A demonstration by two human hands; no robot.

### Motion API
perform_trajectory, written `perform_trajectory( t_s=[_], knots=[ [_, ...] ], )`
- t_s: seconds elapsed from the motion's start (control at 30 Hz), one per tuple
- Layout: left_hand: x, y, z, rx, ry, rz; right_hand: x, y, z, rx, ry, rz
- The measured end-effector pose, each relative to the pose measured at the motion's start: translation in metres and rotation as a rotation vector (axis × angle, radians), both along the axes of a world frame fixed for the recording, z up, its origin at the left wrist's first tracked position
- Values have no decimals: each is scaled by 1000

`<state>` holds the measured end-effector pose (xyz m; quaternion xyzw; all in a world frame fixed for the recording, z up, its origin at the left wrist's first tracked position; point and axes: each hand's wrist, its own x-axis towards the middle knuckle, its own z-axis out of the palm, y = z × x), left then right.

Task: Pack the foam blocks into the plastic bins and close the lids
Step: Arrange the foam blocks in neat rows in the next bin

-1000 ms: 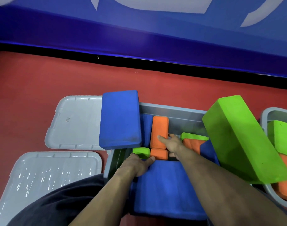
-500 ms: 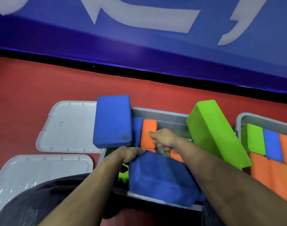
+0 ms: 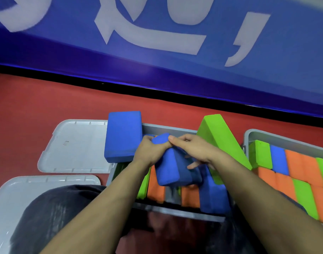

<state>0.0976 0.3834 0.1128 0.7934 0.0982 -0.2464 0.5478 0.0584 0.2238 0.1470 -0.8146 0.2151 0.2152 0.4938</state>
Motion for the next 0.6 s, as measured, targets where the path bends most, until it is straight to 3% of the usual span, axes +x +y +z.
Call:
perform_trajectory(
  t_s=[0.17, 0.6],
  knots=[
    [-7, -9, 0, -265, 5, 1, -24, -13, -17, 108, -110, -194],
    [-9, -20, -16, -359, 18, -82, -23, -25, -41, -98, -237, -299]
  ],
)
